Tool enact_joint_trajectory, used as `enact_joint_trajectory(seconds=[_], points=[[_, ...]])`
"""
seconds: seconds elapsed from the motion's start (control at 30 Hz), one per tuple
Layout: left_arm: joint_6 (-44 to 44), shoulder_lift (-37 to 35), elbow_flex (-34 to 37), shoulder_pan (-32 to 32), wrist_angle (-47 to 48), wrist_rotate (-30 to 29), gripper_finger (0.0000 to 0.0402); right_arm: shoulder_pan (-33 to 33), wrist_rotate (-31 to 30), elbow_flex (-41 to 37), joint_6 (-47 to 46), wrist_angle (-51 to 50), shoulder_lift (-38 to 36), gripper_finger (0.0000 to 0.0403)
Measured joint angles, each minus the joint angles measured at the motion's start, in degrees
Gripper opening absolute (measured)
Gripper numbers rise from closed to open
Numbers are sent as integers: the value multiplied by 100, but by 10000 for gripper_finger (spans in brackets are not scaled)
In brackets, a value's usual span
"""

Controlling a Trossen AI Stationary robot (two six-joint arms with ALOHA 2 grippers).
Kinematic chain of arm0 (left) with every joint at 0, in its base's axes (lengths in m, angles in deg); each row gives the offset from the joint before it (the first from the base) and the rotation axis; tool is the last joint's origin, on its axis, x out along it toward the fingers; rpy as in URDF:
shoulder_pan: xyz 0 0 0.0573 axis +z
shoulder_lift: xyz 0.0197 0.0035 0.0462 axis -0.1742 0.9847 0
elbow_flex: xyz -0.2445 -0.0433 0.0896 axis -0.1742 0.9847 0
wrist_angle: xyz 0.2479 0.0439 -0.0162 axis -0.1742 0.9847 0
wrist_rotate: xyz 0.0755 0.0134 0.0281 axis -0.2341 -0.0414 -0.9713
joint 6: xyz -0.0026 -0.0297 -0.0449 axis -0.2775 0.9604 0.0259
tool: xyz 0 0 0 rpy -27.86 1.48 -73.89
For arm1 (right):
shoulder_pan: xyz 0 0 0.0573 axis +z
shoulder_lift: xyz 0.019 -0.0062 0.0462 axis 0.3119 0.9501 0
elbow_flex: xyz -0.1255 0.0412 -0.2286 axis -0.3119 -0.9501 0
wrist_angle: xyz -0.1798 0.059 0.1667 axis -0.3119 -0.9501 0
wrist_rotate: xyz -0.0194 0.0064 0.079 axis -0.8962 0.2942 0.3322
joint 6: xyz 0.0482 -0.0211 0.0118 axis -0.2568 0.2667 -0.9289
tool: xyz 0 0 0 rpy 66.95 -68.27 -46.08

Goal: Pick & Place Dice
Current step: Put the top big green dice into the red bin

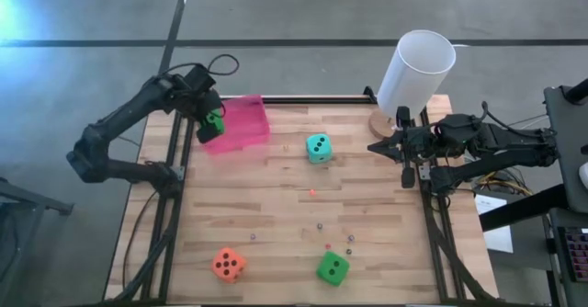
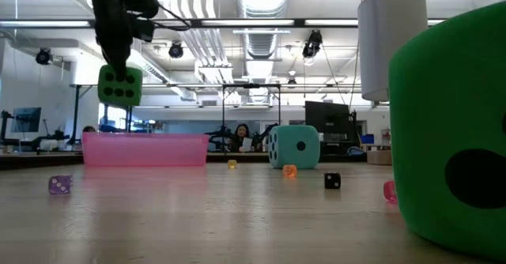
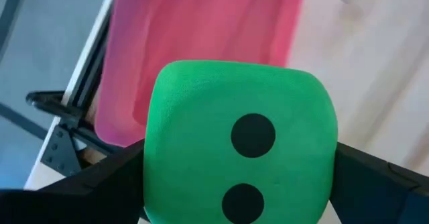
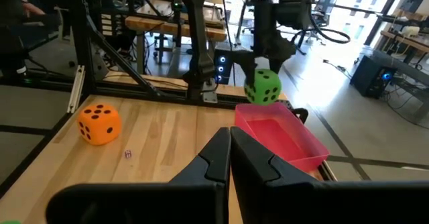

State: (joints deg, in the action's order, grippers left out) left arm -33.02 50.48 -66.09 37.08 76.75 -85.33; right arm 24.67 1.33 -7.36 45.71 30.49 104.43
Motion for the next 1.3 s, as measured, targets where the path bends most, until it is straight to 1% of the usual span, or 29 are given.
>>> enact_joint_trajectory(seconds=[0.13, 0.23, 0.33, 0.53, 0.63, 0.8, 0.97, 1.17, 1.3], points=[[470, 4, 229, 234, -323, 4, 374, 1, 0, 0, 0, 0, 0, 8], [1389, 4, 425, 390, -579, 4, 375, 1, 0, 0, 0, 0, 0, 8], [2349, 4, 690, 413, -1020, 4, 377, 1, 0, 0, 0, 2, 2, 8], [3688, 4, 1401, 428, -2204, 147, 375, -1, 0, 0, 0, 0, 0, 8], [4256, 4, 1697, 516, -2597, 157, 377, -1, 0, 0, 0, 0, 0, 8], [4754, 4, 1925, 752, -2829, -38, 377, -1, 0, 0, 0, 0, 0, 8], [5179, 4, 1937, 944, -2891, -389, 380, -1, 2, 0, 0, 0, 0, 8], [5452, 29, 1937, 955, -3012, -535, 396, 1, 0, 0, 0, 0, 0, 8], [5748, 33, 1937, 958, -3095, -601, 398, 1, 0, 0, 0, 0, 0, 8]])
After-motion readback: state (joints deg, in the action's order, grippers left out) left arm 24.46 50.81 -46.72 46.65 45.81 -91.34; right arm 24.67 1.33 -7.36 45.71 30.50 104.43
